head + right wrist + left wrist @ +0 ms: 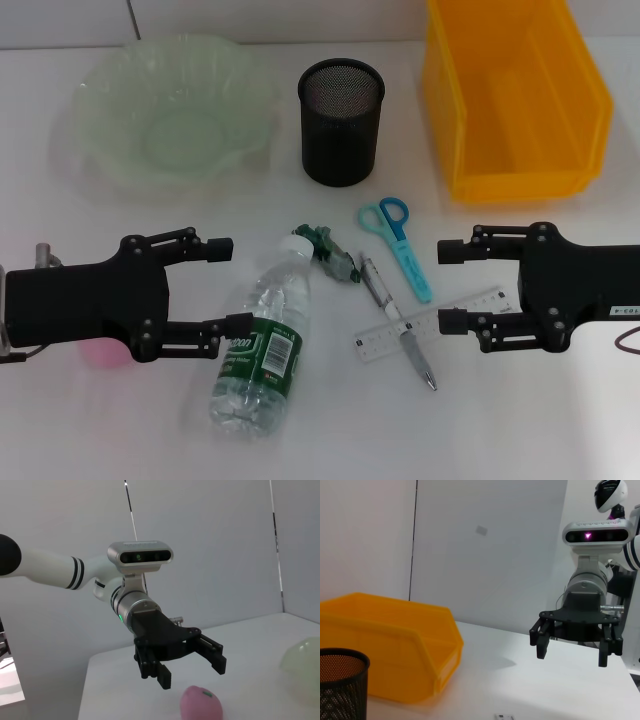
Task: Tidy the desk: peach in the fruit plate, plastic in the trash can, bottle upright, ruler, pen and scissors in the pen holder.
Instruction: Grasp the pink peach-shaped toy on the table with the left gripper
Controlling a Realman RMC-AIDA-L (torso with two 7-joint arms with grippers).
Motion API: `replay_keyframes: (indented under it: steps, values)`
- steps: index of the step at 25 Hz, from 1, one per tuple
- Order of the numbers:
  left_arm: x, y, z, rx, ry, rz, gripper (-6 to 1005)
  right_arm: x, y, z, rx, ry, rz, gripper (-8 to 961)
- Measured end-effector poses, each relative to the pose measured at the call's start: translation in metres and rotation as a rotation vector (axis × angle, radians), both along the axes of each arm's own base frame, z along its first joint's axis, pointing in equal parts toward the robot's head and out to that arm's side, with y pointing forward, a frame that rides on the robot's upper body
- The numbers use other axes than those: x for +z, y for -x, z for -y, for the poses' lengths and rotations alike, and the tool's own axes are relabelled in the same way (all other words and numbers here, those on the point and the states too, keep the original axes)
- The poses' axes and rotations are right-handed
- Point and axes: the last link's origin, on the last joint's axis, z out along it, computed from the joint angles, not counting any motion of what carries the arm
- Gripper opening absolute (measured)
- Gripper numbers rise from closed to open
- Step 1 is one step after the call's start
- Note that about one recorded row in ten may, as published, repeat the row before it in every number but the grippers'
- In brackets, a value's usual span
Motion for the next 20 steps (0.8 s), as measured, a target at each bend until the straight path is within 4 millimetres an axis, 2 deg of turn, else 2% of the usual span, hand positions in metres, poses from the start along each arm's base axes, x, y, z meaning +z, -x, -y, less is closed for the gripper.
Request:
replay_keyframes:
  steps: [8, 9, 10, 12, 15, 16, 17, 20]
  values:
    - [0.004, 0.004, 0.002, 0.013, -0.016, -0.003, 839, 0.002, -0.002, 0.0, -0.017, -0.003, -0.001, 731]
    - [0.016, 0.019, 0.005, 0.079, -0.094, 0.003, 836, 0.002, -0.002, 0.0, -0.021, -0.001, 0.001, 731]
    - [0.016, 0.019, 0.005, 0.079, -0.094, 0.003, 833, 0.003, -0.002, 0.0, -0.023, 0.002, 0.002, 731]
    - [0.024, 0.036, 0.011, 0.153, -0.153, -0.005, 826, 0.004, -0.001, 0.0, -0.027, 0.003, 0.002, 730]
    - [0.024, 0.036, 0.011, 0.153, -0.153, -0.005, 817, 0.006, -0.002, 0.0, -0.029, 0.002, 0.0, 730]
    - [0.027, 0.056, 0.023, 0.229, -0.199, -0.04, 814, 0.006, -0.002, 0.0, -0.028, 0.003, 0.0, 730]
    - [0.028, 0.064, 0.031, 0.244, -0.22, -0.056, 811, 0.005, -0.002, 0.0, -0.028, 0.004, 0.001, 730]
    - [0.027, 0.067, 0.033, 0.252, -0.226, -0.062, 801, 0.005, -0.002, 0.0, -0.029, 0.005, 0.004, 730]
